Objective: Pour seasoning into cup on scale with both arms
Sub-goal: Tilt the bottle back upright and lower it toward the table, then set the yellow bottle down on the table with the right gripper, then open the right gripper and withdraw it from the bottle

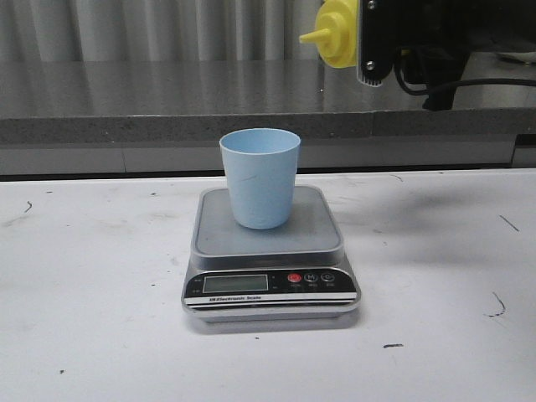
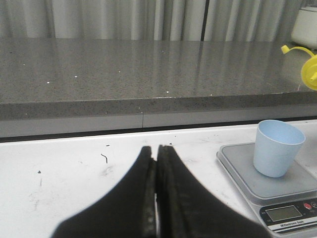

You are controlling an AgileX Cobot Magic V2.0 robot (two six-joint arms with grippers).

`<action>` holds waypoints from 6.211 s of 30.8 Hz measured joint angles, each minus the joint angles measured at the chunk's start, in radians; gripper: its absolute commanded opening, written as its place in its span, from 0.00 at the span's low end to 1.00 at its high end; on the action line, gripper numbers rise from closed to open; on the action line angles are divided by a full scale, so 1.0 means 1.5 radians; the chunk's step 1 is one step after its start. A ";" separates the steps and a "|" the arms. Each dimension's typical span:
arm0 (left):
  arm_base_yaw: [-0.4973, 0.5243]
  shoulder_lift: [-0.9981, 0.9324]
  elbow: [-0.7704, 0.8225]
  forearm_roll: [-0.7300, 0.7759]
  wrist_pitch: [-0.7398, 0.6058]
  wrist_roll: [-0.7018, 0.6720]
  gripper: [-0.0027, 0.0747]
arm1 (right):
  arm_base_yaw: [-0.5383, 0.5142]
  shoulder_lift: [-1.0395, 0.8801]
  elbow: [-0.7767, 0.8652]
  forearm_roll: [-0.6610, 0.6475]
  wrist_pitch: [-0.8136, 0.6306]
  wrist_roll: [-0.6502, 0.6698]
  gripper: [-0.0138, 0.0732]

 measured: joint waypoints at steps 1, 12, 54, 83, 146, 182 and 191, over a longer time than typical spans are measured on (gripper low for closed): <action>0.000 0.000 0.000 0.000 0.000 0.000 0.01 | 0.000 0.000 0.000 0.010 0.000 0.011 0.22; 0.000 0.000 0.000 0.000 0.000 0.000 0.01 | 0.000 0.000 0.000 0.276 0.142 0.436 0.22; 0.000 0.000 0.000 0.000 0.000 0.000 0.01 | 0.052 0.009 0.167 0.114 0.047 1.074 0.22; 0.000 0.000 0.000 0.000 0.000 0.000 0.01 | 0.052 0.062 0.168 0.091 0.042 1.102 0.28; 0.000 0.000 0.000 0.000 0.000 0.000 0.01 | 0.053 0.047 0.176 0.152 0.112 1.098 0.86; 0.000 0.000 0.000 0.000 0.000 0.000 0.01 | 0.055 -0.146 0.309 0.098 0.186 1.098 0.80; 0.000 0.000 0.000 0.000 0.000 -0.001 0.01 | 0.055 -0.284 0.312 0.065 0.306 1.094 0.24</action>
